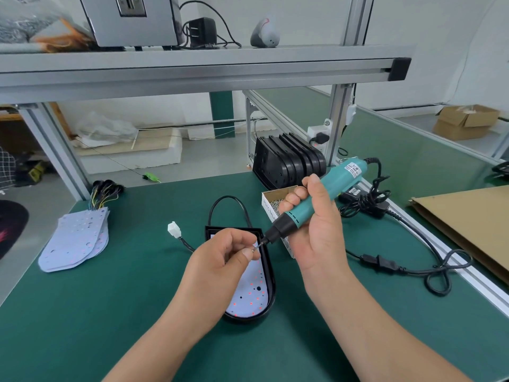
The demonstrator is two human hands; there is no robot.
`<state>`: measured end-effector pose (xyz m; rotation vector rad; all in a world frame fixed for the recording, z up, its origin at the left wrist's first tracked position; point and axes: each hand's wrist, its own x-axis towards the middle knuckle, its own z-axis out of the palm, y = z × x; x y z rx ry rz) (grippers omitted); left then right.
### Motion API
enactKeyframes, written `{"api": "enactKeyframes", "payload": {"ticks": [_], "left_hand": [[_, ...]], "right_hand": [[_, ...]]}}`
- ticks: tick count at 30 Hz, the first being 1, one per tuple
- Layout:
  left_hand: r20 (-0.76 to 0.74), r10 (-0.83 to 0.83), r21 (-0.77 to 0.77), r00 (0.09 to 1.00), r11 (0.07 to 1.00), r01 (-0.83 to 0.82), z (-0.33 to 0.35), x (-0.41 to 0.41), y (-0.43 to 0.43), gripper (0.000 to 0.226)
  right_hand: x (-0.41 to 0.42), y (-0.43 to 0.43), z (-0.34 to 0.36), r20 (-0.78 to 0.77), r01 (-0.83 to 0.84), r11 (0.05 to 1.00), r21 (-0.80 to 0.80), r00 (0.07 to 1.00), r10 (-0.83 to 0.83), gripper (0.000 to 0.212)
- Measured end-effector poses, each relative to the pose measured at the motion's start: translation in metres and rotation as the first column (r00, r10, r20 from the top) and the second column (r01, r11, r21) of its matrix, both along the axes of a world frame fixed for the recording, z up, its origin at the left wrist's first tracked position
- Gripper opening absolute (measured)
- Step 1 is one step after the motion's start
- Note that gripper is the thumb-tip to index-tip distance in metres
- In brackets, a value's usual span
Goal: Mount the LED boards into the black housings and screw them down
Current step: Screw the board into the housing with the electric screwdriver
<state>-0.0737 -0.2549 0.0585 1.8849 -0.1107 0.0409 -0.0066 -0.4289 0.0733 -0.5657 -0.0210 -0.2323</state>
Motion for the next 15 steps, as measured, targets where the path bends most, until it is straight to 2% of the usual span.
{"api": "enactKeyframes", "payload": {"ticks": [5,11,15], "left_hand": [[0.001,-0.026,0.019,1.0,0.999,0.026,0.0002,0.0015,0.0022,0.029],[0.008,-0.03,0.022,1.0,0.999,0.03,0.0001,0.0017,0.0017,0.035],[0.01,0.002,0.051,1.0,0.999,-0.003,0.0012,0.0005,0.0013,0.03]], "right_hand": [[0.001,-0.0009,-0.0014,-0.018,-0.004,0.999,0.043,1.0,0.004,0.026],[0.0028,-0.0033,-0.0025,-0.021,-0.011,0.998,0.07,1.0,0.013,0.022],[0.0038,-0.0037,-0.0024,-0.026,-0.014,0.997,0.077,1.0,0.016,0.021]]}}
